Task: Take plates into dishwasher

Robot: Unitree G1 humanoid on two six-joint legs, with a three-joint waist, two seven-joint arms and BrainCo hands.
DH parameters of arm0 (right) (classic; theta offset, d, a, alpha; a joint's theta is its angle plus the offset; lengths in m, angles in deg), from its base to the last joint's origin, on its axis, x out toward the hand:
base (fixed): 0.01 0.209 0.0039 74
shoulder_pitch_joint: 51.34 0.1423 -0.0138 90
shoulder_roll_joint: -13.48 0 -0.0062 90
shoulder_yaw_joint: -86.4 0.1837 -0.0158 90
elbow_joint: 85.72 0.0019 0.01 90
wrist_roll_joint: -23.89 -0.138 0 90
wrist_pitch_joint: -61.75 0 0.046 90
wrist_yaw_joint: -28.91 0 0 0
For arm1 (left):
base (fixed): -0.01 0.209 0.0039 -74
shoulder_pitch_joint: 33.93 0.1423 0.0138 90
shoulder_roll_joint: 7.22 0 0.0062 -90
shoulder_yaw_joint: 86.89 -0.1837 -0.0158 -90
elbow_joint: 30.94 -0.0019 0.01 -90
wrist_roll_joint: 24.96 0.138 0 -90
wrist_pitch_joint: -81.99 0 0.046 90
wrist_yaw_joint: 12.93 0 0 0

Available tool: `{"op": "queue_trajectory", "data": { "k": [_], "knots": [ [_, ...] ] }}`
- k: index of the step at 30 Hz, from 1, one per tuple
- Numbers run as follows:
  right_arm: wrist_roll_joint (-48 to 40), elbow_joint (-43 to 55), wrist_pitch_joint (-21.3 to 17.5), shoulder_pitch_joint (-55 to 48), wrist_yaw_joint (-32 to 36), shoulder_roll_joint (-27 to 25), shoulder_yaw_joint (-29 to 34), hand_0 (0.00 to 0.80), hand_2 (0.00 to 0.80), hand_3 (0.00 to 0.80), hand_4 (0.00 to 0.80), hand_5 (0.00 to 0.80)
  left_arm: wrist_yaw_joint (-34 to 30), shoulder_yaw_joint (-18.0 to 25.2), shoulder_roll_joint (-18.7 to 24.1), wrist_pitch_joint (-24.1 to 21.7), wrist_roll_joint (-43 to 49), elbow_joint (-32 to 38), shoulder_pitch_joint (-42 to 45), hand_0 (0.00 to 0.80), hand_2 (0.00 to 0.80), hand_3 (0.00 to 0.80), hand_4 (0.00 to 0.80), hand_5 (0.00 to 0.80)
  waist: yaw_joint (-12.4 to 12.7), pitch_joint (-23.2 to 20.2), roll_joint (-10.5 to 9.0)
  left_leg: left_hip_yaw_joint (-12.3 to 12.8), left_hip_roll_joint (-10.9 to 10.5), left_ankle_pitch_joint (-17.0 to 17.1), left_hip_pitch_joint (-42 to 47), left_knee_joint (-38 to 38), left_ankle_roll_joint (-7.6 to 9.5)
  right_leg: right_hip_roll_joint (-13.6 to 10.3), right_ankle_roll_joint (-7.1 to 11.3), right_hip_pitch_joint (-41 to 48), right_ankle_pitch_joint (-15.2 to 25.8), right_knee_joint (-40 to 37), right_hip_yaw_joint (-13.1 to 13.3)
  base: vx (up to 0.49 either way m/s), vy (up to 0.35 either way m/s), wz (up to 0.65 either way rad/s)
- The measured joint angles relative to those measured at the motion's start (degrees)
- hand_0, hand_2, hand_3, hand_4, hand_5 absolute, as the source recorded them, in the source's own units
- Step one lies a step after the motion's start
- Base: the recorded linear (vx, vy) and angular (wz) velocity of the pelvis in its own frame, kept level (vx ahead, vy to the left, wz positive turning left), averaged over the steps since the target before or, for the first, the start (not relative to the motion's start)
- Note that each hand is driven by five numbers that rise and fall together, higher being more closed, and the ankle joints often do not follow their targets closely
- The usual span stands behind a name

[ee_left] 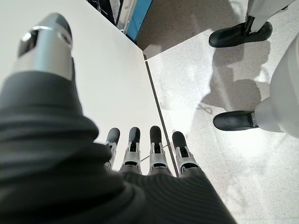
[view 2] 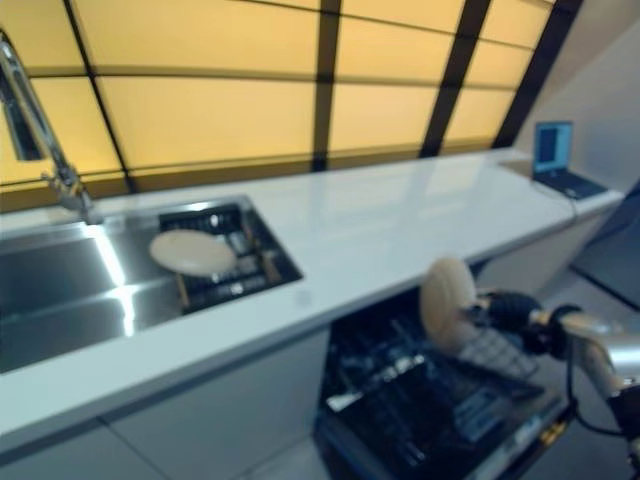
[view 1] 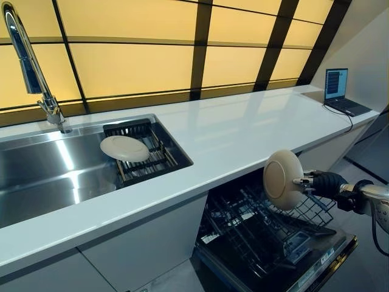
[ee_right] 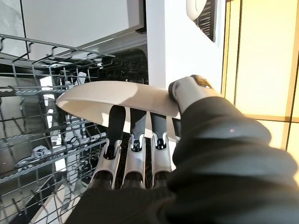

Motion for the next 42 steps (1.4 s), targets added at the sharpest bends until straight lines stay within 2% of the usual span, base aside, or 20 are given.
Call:
{"op": "queue_trajectory", "data": {
  "k": [7,14,26,42],
  "knots": [
    [-1.3,-3.1,-0.1,-0.2,1.8,-2.9,3.3,0.800,0.800,0.800,0.800,0.800,-0.3,0.0,0.2,-0.7,0.0,-0.6,-0.2,0.000,0.000,0.000,0.000,0.000,-0.1,0.0,-0.47,0.2,0.0,-0.1,0.0,0.0,-0.03,0.1,0.00,0.0,0.0,0.0,0.4,-0.005,-0.004,0.00],
    [9.9,-3.5,-2.0,-1.7,9.5,-4.2,2.8,0.800,0.800,0.800,0.800,0.800,-0.2,0.0,0.5,-0.7,0.0,-0.7,-0.2,0.000,0.000,0.000,0.000,0.000,-0.1,-0.4,-1.50,0.8,0.1,-0.2,0.0,0.0,-0.24,0.4,0.00,-0.3,0.0,0.0,0.6,-0.028,-0.014,-0.04],
    [17.8,-3.6,-2.9,-1.8,13.0,-4.0,-1.7,0.800,0.800,0.800,0.800,0.800,-0.2,0.1,1.0,-0.7,0.0,-0.8,-0.4,0.000,0.000,0.000,0.000,0.000,0.0,-0.3,-1.24,0.8,0.1,-0.2,0.1,0.0,-0.24,0.4,-0.01,-0.3,0.0,0.0,0.6,0.000,0.000,0.00],
    [21.3,-5.6,-3.4,-5.1,11.0,5.8,-2.4,0.800,0.800,0.800,0.800,0.800,-0.6,0.2,1.4,-2.1,0.0,-0.7,-0.9,0.000,0.000,0.000,0.000,0.000,0.8,1.1,1.02,0.3,0.4,-0.2,0.0,0.0,-0.25,0.4,-0.10,-0.2,-0.1,-0.1,0.4,-0.002,-0.006,0.00]
  ]
}}
